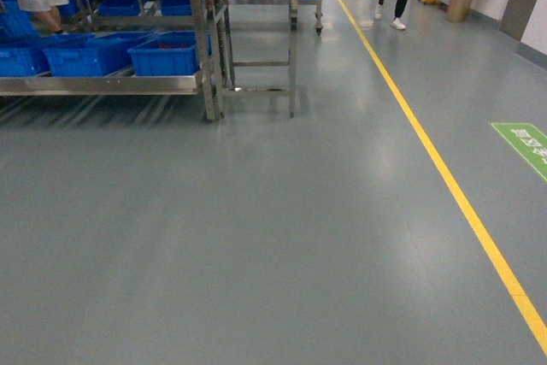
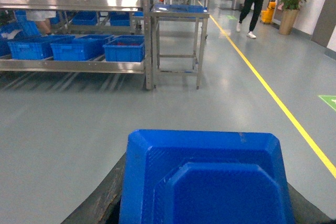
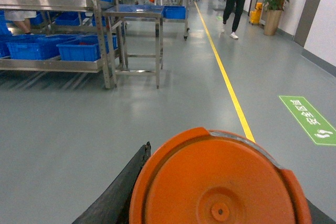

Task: Sort blue parts and orange caps into right shelf containers

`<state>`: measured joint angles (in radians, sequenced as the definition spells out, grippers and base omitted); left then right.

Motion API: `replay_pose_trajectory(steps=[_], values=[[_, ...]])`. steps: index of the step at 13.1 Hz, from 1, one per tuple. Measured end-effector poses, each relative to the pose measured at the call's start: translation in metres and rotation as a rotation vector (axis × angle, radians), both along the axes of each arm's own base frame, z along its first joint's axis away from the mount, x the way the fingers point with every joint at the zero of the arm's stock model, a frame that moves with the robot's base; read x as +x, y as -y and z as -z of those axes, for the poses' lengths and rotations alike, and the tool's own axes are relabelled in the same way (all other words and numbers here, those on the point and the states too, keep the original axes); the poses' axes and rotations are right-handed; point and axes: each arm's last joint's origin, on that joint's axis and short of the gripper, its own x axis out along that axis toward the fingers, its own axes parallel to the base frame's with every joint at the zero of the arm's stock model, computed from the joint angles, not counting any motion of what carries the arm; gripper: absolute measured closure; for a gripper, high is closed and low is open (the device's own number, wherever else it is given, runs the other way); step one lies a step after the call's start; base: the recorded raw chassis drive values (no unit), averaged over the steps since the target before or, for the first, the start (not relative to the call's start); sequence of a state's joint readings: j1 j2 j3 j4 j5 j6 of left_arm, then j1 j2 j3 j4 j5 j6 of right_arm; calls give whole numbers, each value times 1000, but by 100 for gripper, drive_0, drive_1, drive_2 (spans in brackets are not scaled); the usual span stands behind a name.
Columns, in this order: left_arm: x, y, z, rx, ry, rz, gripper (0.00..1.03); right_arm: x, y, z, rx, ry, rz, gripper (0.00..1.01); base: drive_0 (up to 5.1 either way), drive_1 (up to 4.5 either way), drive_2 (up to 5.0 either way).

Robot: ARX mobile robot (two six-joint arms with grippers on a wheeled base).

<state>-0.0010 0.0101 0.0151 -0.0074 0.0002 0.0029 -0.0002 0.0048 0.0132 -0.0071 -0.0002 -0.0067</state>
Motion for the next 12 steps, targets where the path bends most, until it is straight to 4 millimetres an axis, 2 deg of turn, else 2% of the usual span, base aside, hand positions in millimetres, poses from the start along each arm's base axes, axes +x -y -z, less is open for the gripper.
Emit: replay_pose_trajectory(steps=[12], values=[[0, 0, 0, 0, -1, -1, 59, 0, 0, 0, 0, 1, 0, 56, -1, 416, -417]])
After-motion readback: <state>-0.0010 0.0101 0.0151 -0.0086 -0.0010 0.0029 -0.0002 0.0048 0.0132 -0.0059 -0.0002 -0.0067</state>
